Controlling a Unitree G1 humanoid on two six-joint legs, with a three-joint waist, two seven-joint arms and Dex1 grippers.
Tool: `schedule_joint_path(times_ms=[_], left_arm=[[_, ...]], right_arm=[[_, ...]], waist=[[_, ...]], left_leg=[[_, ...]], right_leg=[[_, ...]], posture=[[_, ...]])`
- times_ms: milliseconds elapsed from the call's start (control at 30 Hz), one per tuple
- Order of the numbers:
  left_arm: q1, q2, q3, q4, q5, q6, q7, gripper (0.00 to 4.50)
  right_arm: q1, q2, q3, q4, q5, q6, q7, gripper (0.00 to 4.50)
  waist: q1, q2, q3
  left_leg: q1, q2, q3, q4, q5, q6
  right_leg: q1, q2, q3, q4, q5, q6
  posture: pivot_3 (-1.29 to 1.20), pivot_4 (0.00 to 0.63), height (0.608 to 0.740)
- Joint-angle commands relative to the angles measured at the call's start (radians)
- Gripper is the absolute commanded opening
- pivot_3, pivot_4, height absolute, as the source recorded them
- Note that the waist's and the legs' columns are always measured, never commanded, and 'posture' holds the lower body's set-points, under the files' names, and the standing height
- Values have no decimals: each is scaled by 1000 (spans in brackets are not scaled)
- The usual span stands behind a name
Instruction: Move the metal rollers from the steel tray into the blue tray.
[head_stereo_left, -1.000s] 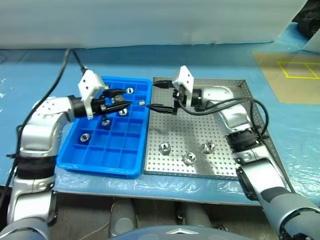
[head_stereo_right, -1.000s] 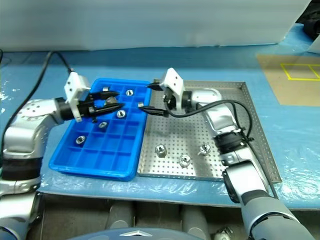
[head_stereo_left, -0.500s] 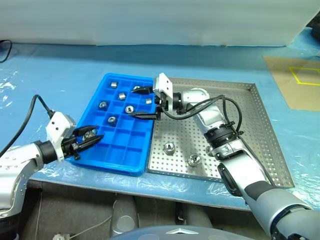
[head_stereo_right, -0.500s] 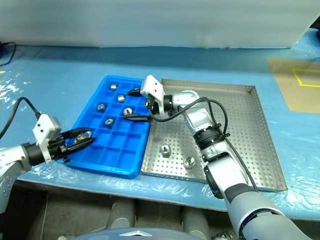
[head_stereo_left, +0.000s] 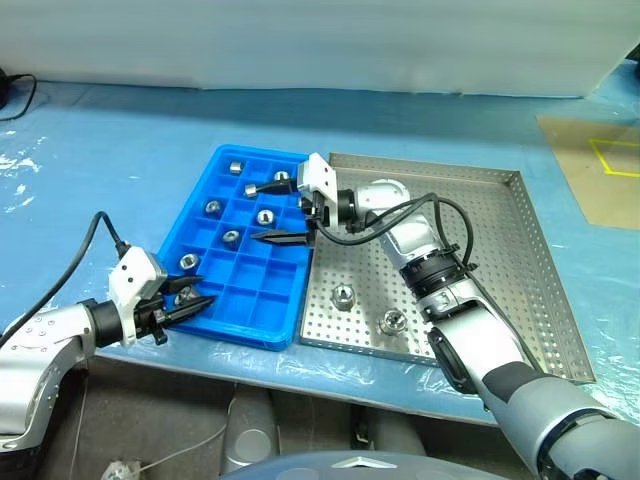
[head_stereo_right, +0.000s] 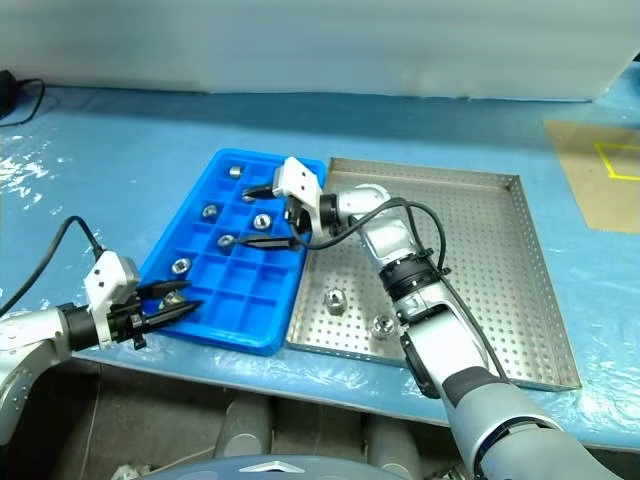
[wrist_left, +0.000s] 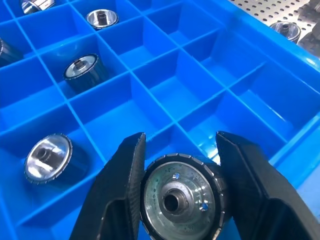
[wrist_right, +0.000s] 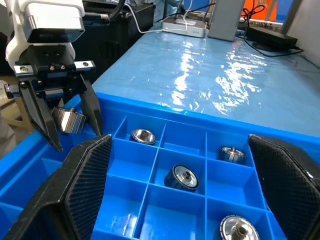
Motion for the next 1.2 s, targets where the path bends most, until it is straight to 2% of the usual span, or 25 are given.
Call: schedule_joint_path(times_ms=[33,100,133,233,300,533,667,767,1000,1100,1200], left_arm=[[-27,24,-46,48,31,-46,-10,1897],[-46,25,-57,82,40,-62,-9,1897],[-55,25,-61,93,40,-66,-7,2631],[-100,14,-70,127,60,-80,27,3456],[-137,8,-80,147,64,-83,40,4188],[-267,-11,-86,96,-61,-15,17,4188],[-360,-10,-101,107,-123,-26,-48,4188],[-424,-13,-147,136,-160,-7,-111,4188],[-475,-8,-351,197,-90,-71,-276,4188],[-481,-16,-399,217,-72,-88,-306,4188],[-493,-23,-411,230,-66,-94,-313,4188]], right_arm=[[13,-11,-8,-62,3,-1,-6,4500],[22,-18,-8,-76,2,4,-11,4500],[27,-21,-9,-83,1,8,-14,4500],[36,-34,-15,-98,0,18,-24,4500],[39,-44,-16,-105,1,24,-30,4500],[84,-113,-29,-188,17,84,-27,4500],[160,-211,-54,-303,58,191,4,4500],[216,-273,-105,-404,138,349,6,4500],[371,-416,-105,-639,213,544,26,4500],[436,-466,-62,-698,189,541,38,4500],[446,-465,-23,-648,131,484,10,4500]], waist=[[-1,0,0],[-2,0,0],[-3,0,0],[-5,0,0],[-5,0,0],[-3,-1,-1],[-6,-1,-1],[-19,-1,-1],[-56,-1,-1],[-66,-1,-1],[-76,-1,-1]], left_leg=[[0,0,0,0,0,0],[0,0,0,0,0,0],[0,0,0,0,0,-1],[1,0,0,0,1,-2],[1,0,0,0,2,-2],[2,0,0,3,3,-5],[1,-1,0,6,3,-5],[4,-1,0,7,3,-6],[6,-1,1,7,5,-8],[7,-1,2,7,5,-8],[7,-1,2,7,5,-8]], right_leg=[[0,0,0,0,0,0],[0,0,0,0,0,0],[0,0,0,1,0,0],[0,0,0,2,0,0],[0,0,0,3,0,0],[0,0,0,6,0,0],[0,0,0,9,0,0],[0,0,1,12,0,0],[0,1,5,14,0,0],[0,1,6,14,0,0],[0,1,6,14,0,0]], posture=[[304,150,740],[290,150,740],[282,150,740],[270,150,740],[257,150,740],[191,150,740],[135,150,740],[64,150,740],[-20,150,740],[-40,150,740],[-41,150,740]])
